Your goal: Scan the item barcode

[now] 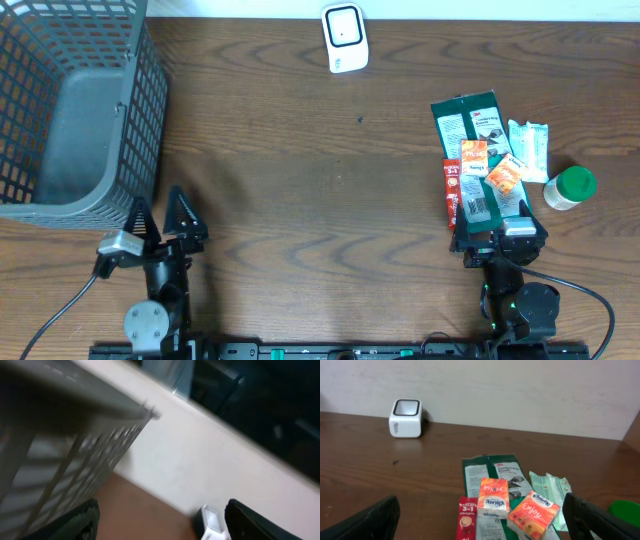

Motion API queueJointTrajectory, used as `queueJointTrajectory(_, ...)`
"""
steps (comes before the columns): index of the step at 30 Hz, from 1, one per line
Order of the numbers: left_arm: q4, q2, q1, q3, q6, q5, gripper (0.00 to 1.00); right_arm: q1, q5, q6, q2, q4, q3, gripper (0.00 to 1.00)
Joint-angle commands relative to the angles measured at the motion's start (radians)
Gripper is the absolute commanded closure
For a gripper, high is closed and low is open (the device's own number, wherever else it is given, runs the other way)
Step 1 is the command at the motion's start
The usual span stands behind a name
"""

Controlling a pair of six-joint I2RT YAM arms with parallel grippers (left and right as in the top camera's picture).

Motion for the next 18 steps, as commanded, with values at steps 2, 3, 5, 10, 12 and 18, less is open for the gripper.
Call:
queueJointTrajectory(2, -0.142, -0.008, 0.004, -0.002, 0.010, -0.010, 0.20, -0.009, -0.008, -0.013, -0.006, -0.005, -0.001, 0.01)
queueJointTrajectory(3, -0.181, -0.008, 0.004, -0.002, 0.010, -0.013, 0.19, -0.009, -0.008, -0.013, -0.006, -0.005, -0.001, 0.01)
queueJointTrajectory(5, -0.248, -0.008, 0.004, -0.002, 0.010, -0.012, 0.20, -0.009, -0.008, -0.013, -0.006, -0.005, -0.001, 0.01)
queueJointTrajectory(10, -0.352, -0.008, 0.004, -0.002, 0.057, 0.005, 0.20, -0.009, -0.008, -0.013, -0.006, -0.005, -0.001, 0.01)
queueJointTrajectory(12, -0.354, -0.008, 0.004, -0.002, 0.140, 0.039, 0.19, -0.009, -0.008, -0.013, -0.006, -0.005, -0.001, 0.01)
queueJointTrajectory(18, -0.350, -0.008, 0.004, -0.002, 0.346, 0.106, 0.19, -0.009, -0.008, -0.013, -0.006, -0.005, -0.001, 0.01)
